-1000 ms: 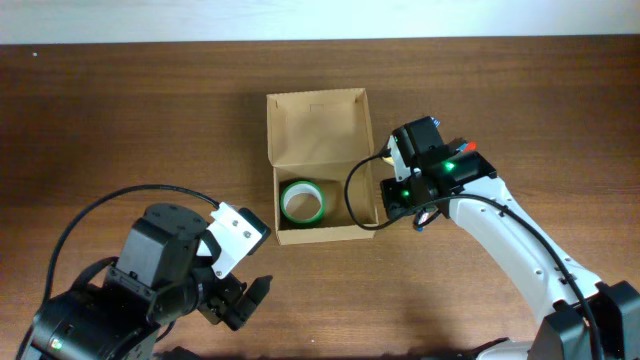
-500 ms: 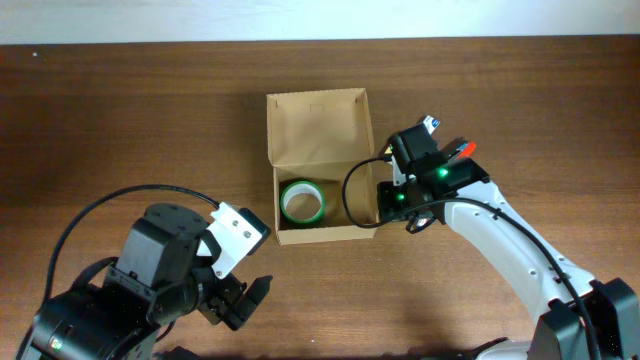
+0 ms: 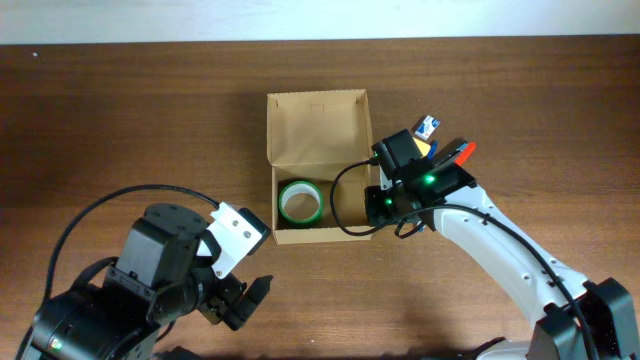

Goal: Pack container
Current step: 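Lift the right gripper out and move it toward the sticky notes, then align the right gripper above the yellow spiral sticky-note pad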

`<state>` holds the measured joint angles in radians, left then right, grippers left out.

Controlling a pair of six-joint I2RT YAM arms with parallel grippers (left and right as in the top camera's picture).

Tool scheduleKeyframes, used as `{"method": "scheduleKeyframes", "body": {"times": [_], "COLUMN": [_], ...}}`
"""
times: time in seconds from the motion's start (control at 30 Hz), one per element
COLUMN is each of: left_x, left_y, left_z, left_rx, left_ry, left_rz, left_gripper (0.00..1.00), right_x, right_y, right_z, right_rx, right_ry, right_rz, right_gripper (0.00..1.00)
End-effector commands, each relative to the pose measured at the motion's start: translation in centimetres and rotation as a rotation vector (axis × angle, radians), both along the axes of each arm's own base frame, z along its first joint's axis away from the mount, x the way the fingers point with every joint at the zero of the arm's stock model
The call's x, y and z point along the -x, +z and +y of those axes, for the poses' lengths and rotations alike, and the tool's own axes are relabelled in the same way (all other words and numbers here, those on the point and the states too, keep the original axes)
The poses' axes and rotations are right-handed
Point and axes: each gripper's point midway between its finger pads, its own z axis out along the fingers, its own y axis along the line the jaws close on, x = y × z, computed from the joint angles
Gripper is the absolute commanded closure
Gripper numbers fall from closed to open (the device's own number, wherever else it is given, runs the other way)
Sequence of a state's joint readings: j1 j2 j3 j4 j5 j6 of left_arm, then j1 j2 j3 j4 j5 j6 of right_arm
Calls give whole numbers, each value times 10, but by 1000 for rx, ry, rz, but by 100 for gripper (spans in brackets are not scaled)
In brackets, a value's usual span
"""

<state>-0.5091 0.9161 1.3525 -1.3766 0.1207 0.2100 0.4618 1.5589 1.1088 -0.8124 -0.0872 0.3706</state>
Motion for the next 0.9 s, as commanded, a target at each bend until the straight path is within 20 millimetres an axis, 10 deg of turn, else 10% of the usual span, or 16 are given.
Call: {"method": "scheduleKeyframes", "body": {"times": [0.0,0.47,0.63,0.87], "left_x": [0,0,0,0], "left_y": [5,5,5,5], "left_z": [-2,-2,-2,-2], "left_rx": [11,11,11,11], "left_ry": [-18,-18,-18,-18], "left_rz": [-15,-15,-15,-15], "left_gripper": [0,0,0,1], "right_x": [-5,-75,-81,-82], "right_y": [-4,38,37,38], "right_z": [-8,-86,-98,-98], "right_rx": [49,104,61,52], "right_ry": [-27,-283,-321,-320], "right_rz": [-18,-198,-191,-196], "right_gripper": [96,95,13,1]}}
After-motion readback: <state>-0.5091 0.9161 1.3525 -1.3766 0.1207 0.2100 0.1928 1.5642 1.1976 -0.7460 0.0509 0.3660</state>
